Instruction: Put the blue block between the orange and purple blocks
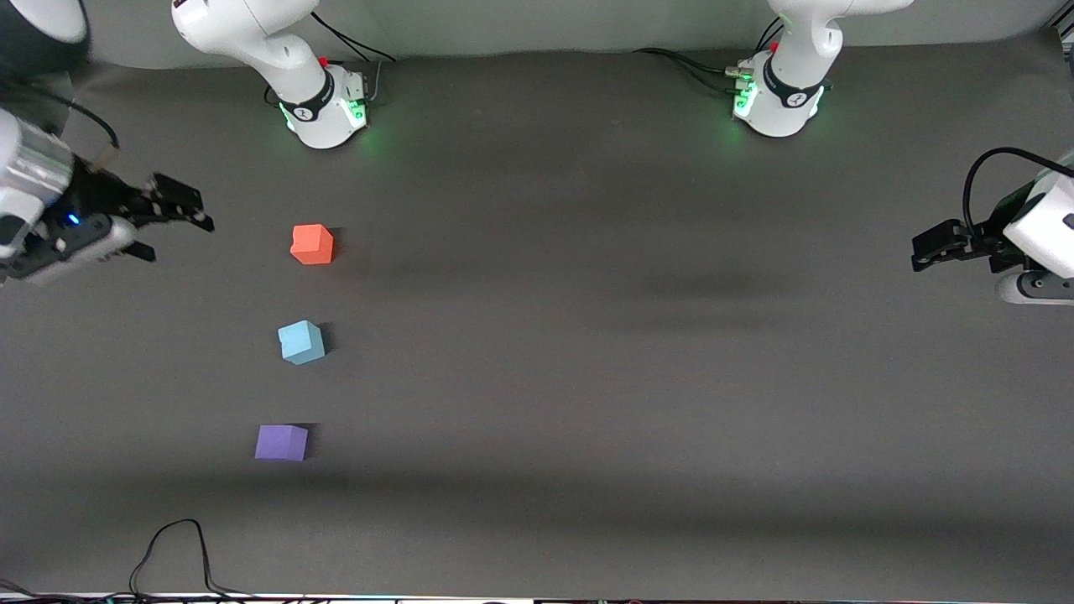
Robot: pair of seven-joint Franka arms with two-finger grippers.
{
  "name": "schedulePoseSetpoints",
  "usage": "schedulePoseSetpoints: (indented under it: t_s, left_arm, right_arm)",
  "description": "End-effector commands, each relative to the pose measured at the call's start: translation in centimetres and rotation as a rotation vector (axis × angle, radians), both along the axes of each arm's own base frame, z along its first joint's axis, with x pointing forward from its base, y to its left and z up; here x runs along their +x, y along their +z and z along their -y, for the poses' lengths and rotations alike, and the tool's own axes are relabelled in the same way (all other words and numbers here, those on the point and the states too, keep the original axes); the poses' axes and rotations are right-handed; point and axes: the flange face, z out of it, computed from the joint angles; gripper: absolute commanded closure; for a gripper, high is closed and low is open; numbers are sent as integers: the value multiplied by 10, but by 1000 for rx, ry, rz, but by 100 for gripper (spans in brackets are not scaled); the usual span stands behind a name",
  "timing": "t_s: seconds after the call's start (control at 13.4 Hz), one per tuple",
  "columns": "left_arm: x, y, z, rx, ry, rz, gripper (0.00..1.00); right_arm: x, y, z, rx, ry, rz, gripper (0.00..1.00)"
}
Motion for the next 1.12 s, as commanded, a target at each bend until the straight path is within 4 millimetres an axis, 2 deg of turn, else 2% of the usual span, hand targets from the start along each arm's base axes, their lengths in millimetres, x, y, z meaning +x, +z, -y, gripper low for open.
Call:
schedulePoseSetpoints:
  t_s: [0.0,0.22,0.3,0.37,0.6,1.04]
  left_arm:
    - [-8,7,1,-2,-2,0,0]
    - [-8,6,1,-2,-2,-3,0]
    - [-8,6,1,-2,-2,-3,0]
    - [-8,6,1,-2,-2,-3,0]
    - [-8,6,2,-2,-3,-3,0]
    - [-8,6,1,-2,-2,-3,0]
  right_arm:
    - [1,25,-11,-56,-51,10,0]
    - [4,27,-18,-124,-98,19,0]
    - [4,27,-27,-129,-100,19,0]
    - [4,24,-23,-138,-124,11,0]
    - [2,10,-32,-161,-181,-11,0]
    - [5,-5,-33,-141,-194,11,0]
